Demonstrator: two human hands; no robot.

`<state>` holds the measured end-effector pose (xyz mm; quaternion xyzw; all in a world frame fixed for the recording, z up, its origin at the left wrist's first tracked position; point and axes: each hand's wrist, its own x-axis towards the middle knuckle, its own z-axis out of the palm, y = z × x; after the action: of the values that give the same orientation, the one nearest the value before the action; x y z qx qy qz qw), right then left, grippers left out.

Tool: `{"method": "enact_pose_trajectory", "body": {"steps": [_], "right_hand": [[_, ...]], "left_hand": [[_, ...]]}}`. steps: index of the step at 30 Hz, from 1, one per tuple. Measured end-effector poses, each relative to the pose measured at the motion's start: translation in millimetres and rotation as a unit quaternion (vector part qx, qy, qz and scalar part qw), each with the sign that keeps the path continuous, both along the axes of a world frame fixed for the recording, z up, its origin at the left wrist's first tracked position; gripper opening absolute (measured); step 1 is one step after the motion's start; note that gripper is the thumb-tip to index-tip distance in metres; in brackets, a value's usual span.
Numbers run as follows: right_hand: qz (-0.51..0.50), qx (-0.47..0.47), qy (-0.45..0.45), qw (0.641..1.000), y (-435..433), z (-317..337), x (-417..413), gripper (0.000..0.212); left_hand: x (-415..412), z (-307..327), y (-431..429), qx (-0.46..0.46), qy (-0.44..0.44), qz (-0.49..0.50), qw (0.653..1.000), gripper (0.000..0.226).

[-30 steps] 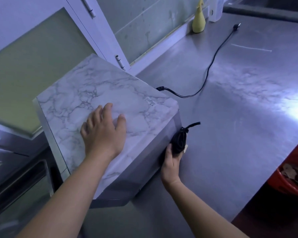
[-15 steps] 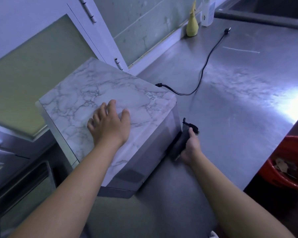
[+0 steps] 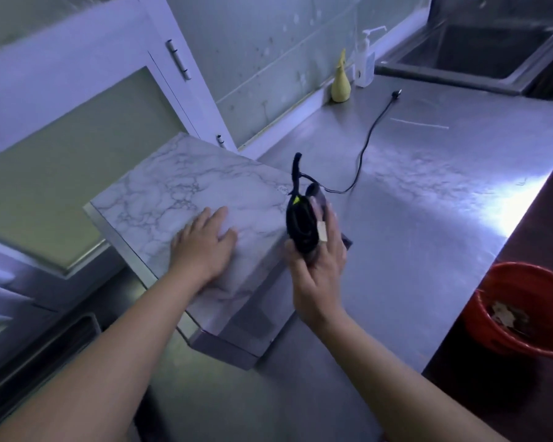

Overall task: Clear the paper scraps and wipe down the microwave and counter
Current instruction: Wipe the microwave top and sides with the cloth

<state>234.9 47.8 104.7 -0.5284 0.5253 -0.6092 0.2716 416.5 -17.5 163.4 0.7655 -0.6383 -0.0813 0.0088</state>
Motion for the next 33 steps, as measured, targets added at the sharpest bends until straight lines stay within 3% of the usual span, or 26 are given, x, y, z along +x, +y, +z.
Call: {"method": "enact_pose_trajectory", "body": {"steps": [2, 4, 15, 20, 24, 28, 33], "right_hand": [[0.017, 0.045, 0.082, 0.995, 2, 2, 24, 0.068], [0.014, 0.073, 0.107, 0.991, 3, -6, 40, 0.075], [-0.101, -0.075, 0.062, 0.99, -13, -59, 60, 0.055], [-0.111, -0.086, 0.05, 0.989, -17, -96, 65, 0.058], [-0.087, 0.004, -0.054, 0.995, -10, -134, 70, 0.061], [-0.061, 0.139, -0.226, 0.962, -10, -161, 70, 0.065], [-0.059, 0.233, -0.262, 0.935, -17, -170, 69, 0.068]], "left_hand": [[13, -3, 22, -0.021, -0.031, -0.003, 0.999, 0.061], [16, -8, 41, -0.045, -0.026, 0.002, 0.999, 0.062], [16, -12, 41, -0.093, -0.012, -0.012, 0.996, 0.062], [16, -12, 42, -0.092, -0.006, -0.01, 0.996, 0.069], [19, -12, 43, -0.095, -0.001, -0.002, 0.995, 0.069], [17, -12, 40, -0.099, 0.005, -0.003, 0.995, 0.068], [17, -13, 35, -0.097, 0.01, -0.001, 0.995, 0.067]]}}
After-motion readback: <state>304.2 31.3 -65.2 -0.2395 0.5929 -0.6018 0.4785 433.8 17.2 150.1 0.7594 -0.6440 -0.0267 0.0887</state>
